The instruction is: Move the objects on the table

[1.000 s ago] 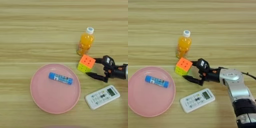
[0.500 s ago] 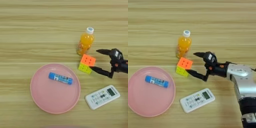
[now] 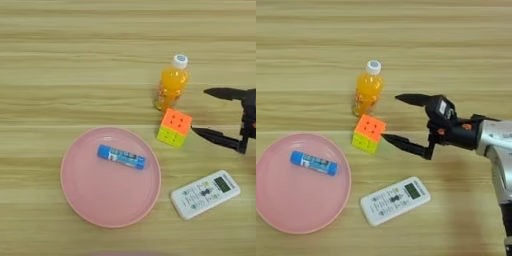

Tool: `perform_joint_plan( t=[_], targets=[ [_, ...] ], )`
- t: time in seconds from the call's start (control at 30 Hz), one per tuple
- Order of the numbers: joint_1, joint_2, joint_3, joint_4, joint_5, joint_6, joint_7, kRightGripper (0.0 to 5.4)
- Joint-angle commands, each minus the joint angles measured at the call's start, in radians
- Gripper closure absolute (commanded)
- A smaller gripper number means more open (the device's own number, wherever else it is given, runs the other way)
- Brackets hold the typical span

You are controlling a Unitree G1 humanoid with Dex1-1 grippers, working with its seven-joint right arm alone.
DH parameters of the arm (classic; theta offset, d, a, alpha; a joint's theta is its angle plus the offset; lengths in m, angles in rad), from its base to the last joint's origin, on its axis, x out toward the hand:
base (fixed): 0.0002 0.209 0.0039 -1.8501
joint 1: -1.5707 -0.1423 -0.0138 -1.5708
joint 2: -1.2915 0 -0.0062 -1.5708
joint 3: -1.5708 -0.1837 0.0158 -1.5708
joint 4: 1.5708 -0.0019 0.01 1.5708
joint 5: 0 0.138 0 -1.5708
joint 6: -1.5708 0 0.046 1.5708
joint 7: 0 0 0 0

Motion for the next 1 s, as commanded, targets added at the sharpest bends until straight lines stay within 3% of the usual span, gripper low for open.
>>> perform_joint_plan(
  t=[0.03, 0.2, 0.4, 0.6, 0.87, 1.0],
  targets=[
    [-0.009, -0.083, -0.048, -0.057, 0.046, -0.026, 0.044, 0.05],
    [0.008, -0.115, -0.019, -0.069, 0.078, -0.003, 0.159, 0.05],
    [-0.021, -0.145, 0.037, -0.033, 0.057, -0.036, 0.276, 0.05],
    [-0.032, -0.205, 0.153, -0.001, 0.037, -0.130, 0.291, 0.05],
    [-0.040, -0.232, 0.287, 0.080, -0.050, -0.312, 0.291, 0.05],
    [-0.033, -0.248, 0.335, 0.105, -0.050, -0.355, 0.291, 0.05]
  ],
)
